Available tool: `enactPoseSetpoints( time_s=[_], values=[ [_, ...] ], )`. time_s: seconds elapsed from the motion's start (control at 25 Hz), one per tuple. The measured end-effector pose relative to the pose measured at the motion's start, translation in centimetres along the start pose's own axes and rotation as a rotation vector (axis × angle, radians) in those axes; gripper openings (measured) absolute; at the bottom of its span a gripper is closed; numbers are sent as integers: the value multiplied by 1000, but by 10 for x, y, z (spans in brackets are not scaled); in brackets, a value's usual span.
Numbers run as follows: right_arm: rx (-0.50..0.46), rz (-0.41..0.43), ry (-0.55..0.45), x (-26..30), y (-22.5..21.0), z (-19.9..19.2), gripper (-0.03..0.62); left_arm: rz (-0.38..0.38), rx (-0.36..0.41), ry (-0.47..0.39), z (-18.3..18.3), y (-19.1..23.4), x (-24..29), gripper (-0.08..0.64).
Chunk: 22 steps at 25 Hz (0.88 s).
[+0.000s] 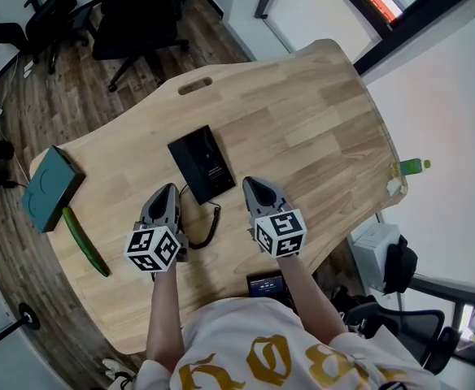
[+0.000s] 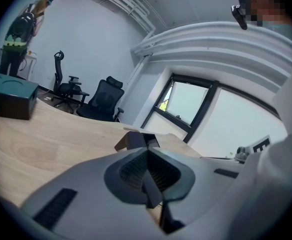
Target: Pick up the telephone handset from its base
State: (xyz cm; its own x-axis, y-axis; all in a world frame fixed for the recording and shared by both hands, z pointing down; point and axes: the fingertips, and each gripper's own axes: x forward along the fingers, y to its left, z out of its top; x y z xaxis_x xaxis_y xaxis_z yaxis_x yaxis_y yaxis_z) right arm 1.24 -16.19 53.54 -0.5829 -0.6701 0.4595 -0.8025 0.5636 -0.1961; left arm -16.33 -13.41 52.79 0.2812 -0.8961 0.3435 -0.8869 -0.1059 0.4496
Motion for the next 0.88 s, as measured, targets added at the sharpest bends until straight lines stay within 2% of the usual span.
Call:
enactPoseSetpoints(
  time_s=[0.36,0.6,0.88],
  values=[
    [17,2,20,16,-8,-6,5,-6,1,56,-15,6,19,6],
    [33,1,29,24,-12,-11,5,18,-8,89,-26,14,27,6],
    [36,6,46,32,-16,-17,5,20,-36,111,-30,18,35,6]
  ],
)
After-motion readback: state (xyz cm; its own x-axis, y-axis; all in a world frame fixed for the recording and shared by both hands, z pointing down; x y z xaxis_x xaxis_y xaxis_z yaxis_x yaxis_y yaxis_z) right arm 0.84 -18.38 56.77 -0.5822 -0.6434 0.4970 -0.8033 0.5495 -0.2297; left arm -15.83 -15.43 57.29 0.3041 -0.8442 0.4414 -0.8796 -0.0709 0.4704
